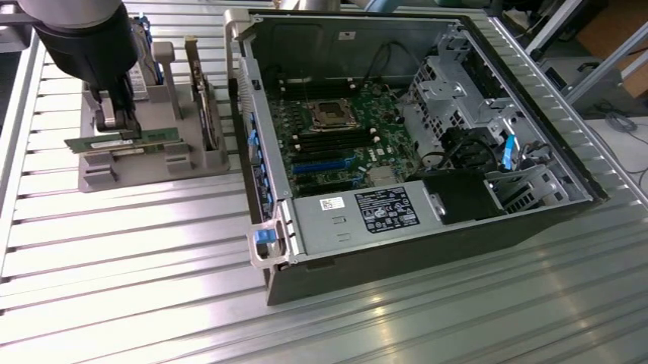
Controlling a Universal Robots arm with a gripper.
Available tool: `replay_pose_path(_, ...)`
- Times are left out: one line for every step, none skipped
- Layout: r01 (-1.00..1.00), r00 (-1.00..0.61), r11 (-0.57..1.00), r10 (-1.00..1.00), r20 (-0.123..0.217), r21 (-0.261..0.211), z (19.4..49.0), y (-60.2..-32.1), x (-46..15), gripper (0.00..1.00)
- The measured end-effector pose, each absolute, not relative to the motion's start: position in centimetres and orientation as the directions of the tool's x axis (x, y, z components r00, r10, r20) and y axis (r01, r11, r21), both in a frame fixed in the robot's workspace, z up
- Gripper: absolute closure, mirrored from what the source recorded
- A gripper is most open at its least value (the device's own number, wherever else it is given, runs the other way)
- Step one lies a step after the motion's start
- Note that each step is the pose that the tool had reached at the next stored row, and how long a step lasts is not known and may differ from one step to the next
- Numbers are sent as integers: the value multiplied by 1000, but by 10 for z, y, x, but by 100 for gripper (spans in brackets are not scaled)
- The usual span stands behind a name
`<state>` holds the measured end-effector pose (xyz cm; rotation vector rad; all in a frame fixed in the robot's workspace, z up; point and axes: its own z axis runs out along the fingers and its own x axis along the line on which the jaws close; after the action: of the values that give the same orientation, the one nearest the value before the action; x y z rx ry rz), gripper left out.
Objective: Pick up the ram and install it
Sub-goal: 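Pick up the ram and move it above insertion slot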
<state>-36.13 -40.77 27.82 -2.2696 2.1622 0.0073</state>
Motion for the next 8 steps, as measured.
replay_pose_path(-999,48,-48,-999,-8,-2,279,-408,-361,88)
replay_pose_path(-999,48,-48,-999,-8,-2,282,-408,-361,88)
replay_pose_path(-999,48,-48,-999,-8,-2,283,-408,-361,88)
replay_pose_path(-999,48,-48,-999,-8,-2,285,-408,-361,88)
replay_pose_path(-999,48,-48,-999,-8,-2,286,-408,-361,88)
replay_pose_path(-999,48,-48,-999,-8,-2,287,-408,-361,88)
replay_pose_path(-999,48,-48,-999,-8,-2,288,-408,-361,88)
replay_pose_path(-999,48,-48,-999,-8,-2,290,-408,-361,88)
